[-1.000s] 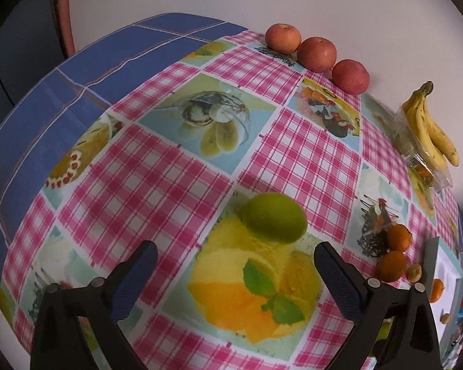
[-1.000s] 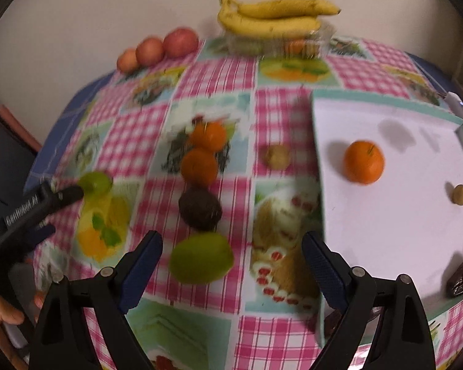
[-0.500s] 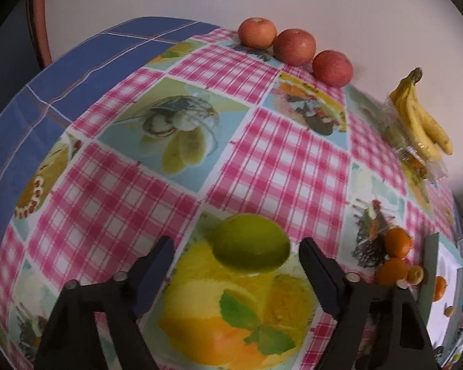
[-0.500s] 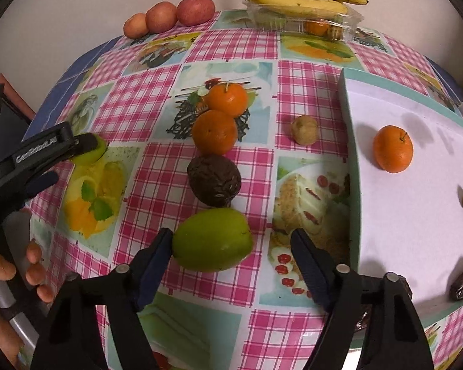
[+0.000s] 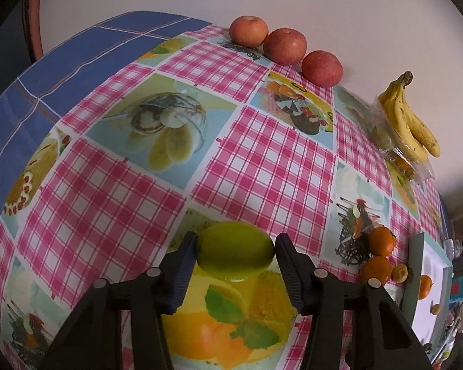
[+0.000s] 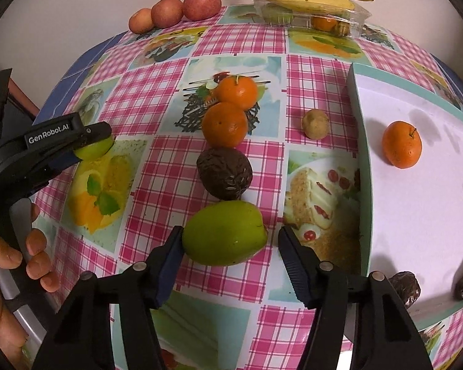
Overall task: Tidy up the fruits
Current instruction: 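Close the left tool around a green apple while the right tool closes around a green pear, then carry the green pear into the tray with the right tool while the left tool carries the apple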
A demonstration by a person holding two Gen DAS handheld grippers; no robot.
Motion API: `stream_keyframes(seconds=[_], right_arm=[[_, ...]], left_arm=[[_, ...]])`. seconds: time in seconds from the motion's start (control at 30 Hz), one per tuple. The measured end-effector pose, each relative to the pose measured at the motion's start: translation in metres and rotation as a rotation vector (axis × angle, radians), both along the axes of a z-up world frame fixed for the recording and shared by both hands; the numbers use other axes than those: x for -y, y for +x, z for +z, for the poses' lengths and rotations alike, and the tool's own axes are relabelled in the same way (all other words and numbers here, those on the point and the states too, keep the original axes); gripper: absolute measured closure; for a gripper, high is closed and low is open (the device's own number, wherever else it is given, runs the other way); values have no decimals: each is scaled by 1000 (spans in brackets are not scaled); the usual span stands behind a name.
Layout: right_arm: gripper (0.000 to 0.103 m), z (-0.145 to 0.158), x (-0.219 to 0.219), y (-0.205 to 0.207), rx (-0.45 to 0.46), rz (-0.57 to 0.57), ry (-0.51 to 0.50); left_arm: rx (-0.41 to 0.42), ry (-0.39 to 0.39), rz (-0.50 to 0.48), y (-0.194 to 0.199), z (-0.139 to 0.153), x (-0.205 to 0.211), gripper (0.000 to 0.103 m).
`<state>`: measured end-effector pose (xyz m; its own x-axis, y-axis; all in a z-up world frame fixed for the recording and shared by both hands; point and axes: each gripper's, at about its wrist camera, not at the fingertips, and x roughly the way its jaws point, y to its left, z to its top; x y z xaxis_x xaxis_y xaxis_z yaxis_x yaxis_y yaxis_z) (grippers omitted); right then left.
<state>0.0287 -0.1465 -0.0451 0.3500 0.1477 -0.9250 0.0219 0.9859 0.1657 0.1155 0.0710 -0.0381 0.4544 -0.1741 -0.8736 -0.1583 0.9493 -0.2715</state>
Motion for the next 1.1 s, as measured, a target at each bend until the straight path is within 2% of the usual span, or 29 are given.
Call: stream_keyframes(seconds=[0.3,0.67,1.1], right_arm=[[50,3,-2,0,12,20,6],[50,6,10,-2,14,-26,32],[50,37,35,-10,95,-108,76]], left_arm=[[-24,14,-14,-3,2,2,49],[-51,-68,25,-12,5,-6,49],[49,-98,4,-25,43,4,49]])
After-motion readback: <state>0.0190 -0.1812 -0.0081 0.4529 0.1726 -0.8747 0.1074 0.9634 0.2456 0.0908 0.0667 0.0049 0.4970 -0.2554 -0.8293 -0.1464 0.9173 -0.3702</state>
